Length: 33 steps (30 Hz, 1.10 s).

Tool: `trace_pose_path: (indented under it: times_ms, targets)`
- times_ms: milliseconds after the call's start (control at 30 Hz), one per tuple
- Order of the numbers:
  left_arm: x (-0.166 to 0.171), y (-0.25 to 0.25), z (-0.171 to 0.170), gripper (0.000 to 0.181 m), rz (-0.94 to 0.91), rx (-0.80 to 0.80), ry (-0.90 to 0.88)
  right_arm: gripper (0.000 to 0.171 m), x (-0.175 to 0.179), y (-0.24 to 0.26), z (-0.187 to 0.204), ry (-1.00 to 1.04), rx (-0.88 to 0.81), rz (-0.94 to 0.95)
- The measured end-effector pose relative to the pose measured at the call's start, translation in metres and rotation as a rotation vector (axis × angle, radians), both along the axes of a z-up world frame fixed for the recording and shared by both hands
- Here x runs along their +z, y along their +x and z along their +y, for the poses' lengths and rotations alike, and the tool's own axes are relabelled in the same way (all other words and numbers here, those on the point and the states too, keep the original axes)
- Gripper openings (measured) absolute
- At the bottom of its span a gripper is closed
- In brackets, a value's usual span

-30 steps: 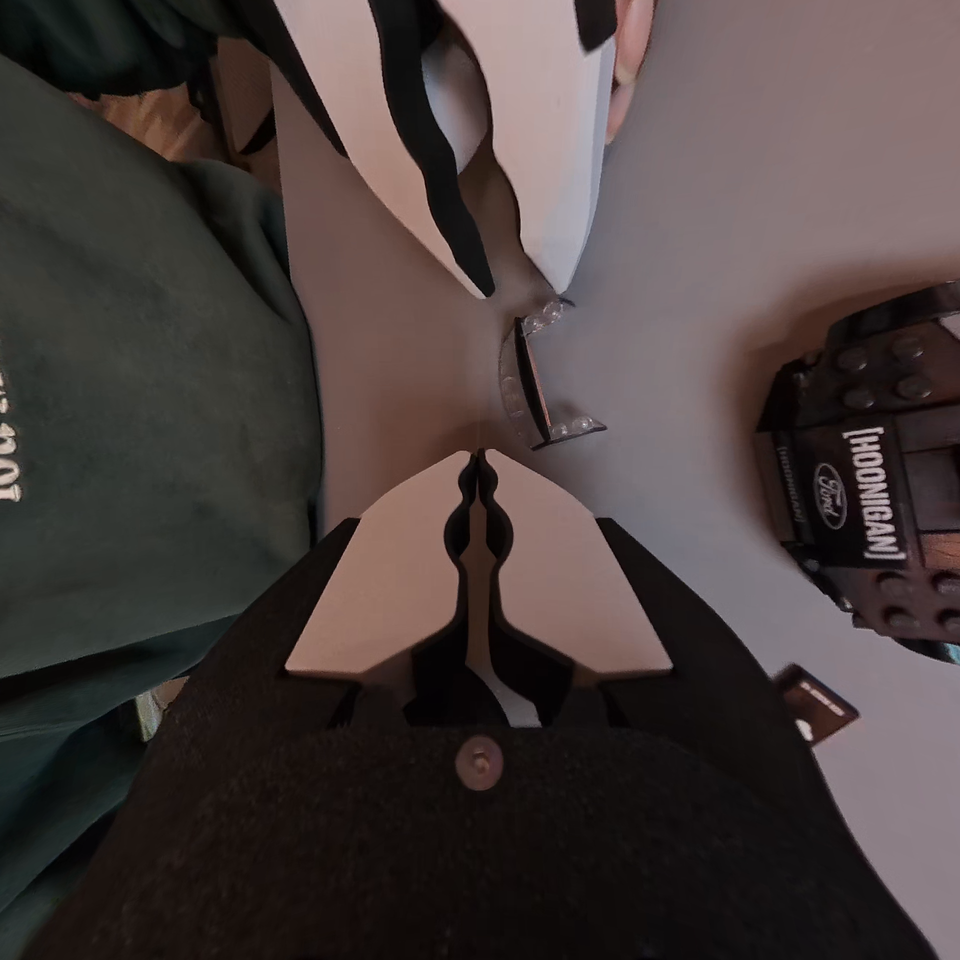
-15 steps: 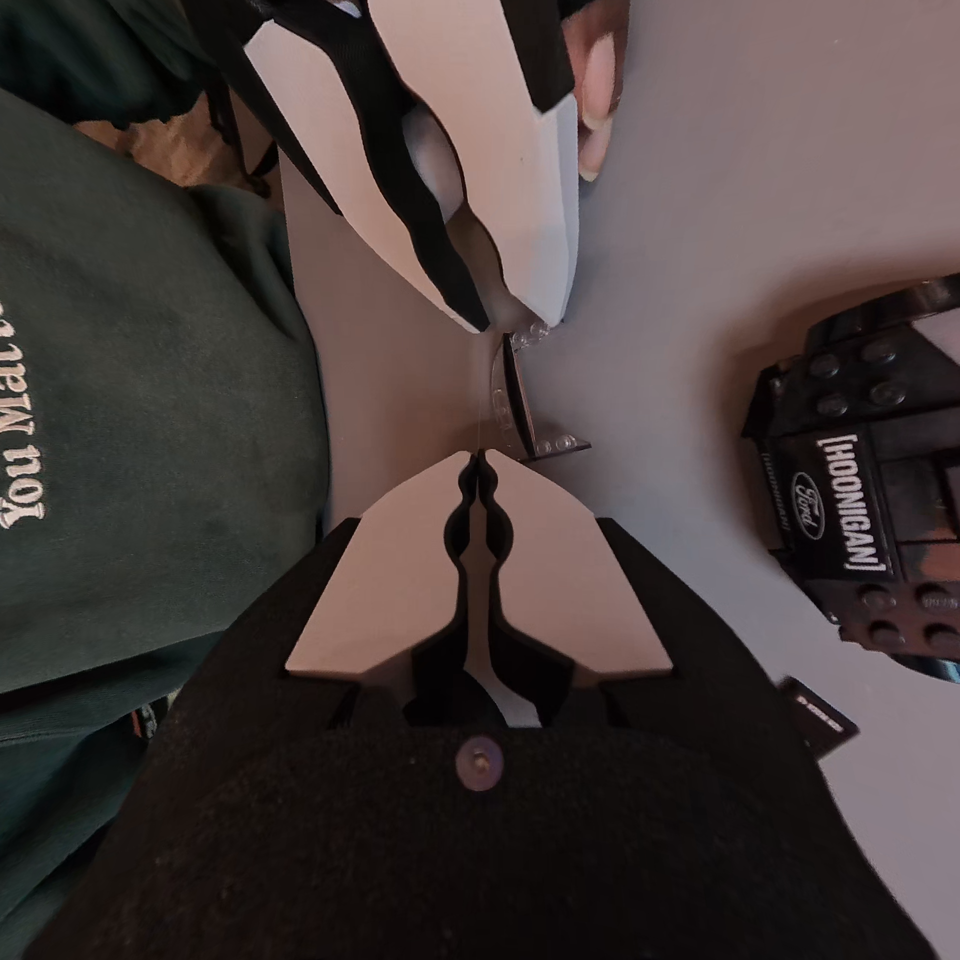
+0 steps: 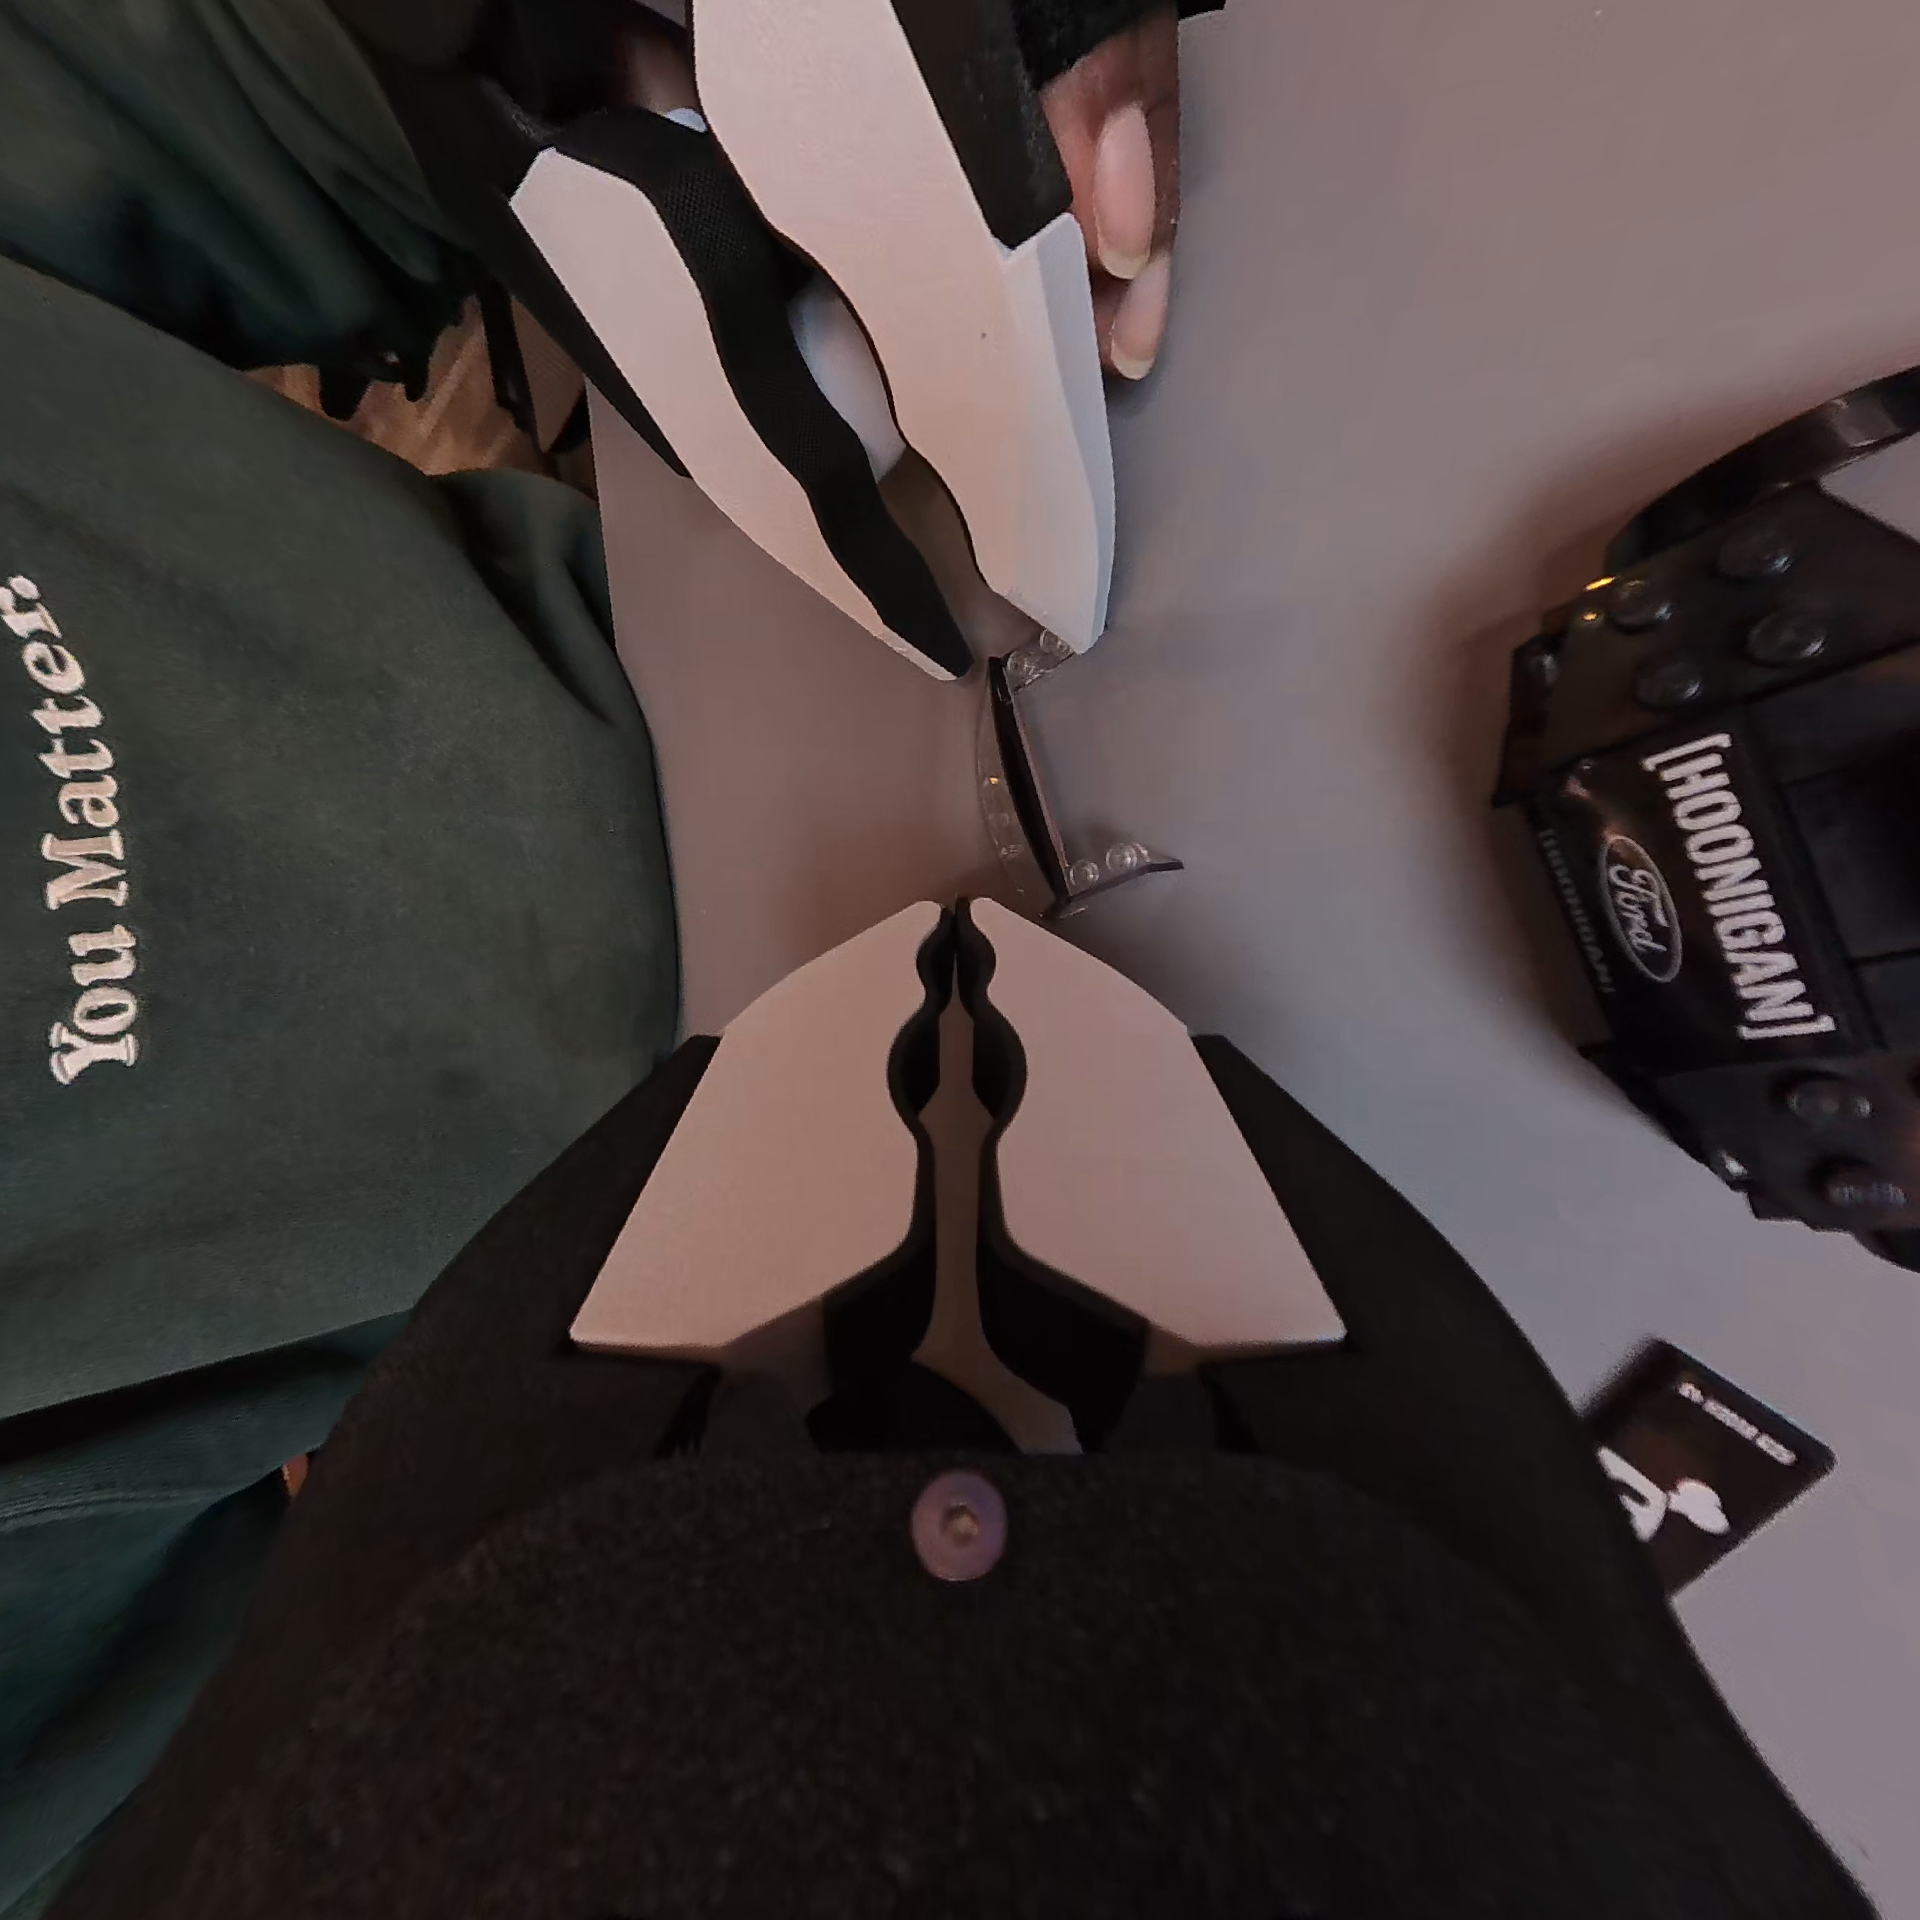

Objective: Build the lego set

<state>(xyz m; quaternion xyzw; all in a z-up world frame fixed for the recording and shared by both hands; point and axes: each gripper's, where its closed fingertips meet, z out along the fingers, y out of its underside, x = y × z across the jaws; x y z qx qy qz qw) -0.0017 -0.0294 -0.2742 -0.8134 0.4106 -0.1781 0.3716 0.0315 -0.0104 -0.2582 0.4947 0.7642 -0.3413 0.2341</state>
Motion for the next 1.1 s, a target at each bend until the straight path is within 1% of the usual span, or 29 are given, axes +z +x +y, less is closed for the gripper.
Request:
trace_pose_path:
  times_ms: [1100]
  targets:
    - [-0.0009, -0.0001, -0.0003, 0.027, 0.002, 0.001, -0.003, 0.0, -0.0037, -0.002, 0.0001, -0.017, -0.008, -0.013]
